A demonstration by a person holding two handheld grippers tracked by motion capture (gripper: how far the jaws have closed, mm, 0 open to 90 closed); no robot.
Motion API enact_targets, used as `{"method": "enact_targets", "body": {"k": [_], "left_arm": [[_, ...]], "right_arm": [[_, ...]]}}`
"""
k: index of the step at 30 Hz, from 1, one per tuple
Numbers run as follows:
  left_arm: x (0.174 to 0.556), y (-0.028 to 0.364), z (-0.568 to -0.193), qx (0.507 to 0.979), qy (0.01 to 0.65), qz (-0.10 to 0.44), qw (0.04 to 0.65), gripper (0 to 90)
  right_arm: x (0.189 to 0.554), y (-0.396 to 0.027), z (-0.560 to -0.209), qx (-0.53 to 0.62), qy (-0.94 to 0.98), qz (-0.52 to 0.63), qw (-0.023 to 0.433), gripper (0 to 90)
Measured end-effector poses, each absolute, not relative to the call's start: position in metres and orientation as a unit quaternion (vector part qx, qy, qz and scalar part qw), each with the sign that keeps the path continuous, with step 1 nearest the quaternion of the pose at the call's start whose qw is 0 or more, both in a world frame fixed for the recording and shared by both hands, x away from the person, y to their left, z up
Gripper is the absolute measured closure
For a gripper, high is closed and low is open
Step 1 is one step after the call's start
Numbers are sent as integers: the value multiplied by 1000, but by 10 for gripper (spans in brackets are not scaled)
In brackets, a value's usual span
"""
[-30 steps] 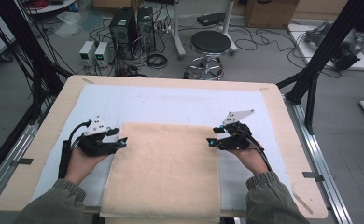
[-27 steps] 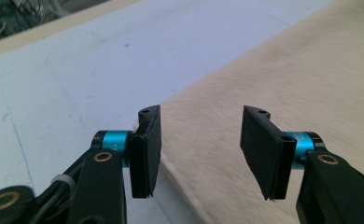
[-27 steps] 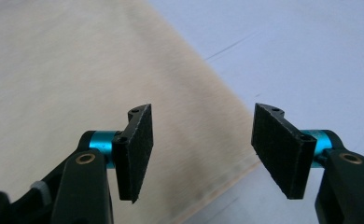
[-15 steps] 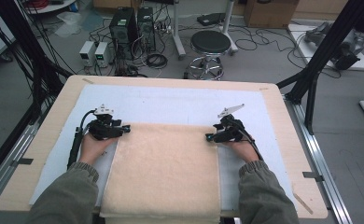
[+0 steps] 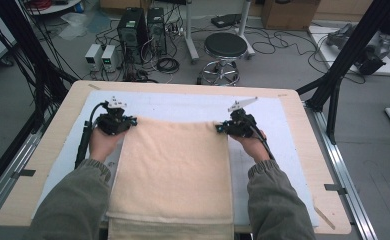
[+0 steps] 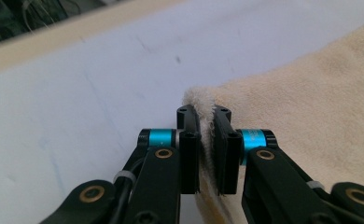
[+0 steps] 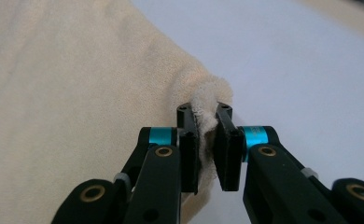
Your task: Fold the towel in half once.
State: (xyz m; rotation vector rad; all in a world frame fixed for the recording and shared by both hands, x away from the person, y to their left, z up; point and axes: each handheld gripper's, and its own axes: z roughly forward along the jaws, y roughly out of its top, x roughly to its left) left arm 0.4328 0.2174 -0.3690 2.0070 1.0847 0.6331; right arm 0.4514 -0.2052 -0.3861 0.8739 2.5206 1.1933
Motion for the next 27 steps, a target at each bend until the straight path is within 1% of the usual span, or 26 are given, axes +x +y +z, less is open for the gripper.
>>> {"method": "enact_targets", "body": {"k": [3,6,7,8,9,11,12,14,16,17,18,20,25,27], "left_arm": [[444,218,-341,772,421,273,389,824],[454,216,-326,770,419,289,385,804],[455,215,-325,767,425,294,380,760],[456,216,-326,768,428,295,375,684],[456,218,-327,771,428,286,375,642],[453,222,-332,774,428,273,378,597],[451,225,-336,774,427,270,381,574],[446,229,-342,777,424,263,383,551],[438,232,-350,780,418,253,391,538],[435,232,-352,781,416,251,393,523],[431,233,-355,782,414,246,397,514],[422,234,-361,784,408,241,400,508],[397,236,-369,793,386,229,411,472],[387,235,-370,800,378,225,409,441]], "right_arm": [[463,-202,-352,293,851,413,139,822],[478,-204,-325,297,848,408,163,800],[481,-204,-320,303,842,414,168,751],[484,-204,-317,307,838,417,170,676],[484,-204,-318,312,836,418,173,616],[485,-206,-326,317,839,417,147,540],[483,-207,-330,314,845,408,142,494],[478,-211,-340,320,845,406,134,465],[475,-216,-346,338,846,400,101,341],[473,-217,-348,346,848,394,83,305],[470,-218,-348,347,849,390,80,303],[460,-219,-347,334,851,392,101,307],[434,-219,-348,314,857,393,108,302],[421,-219,-350,302,864,386,118,288]]}}
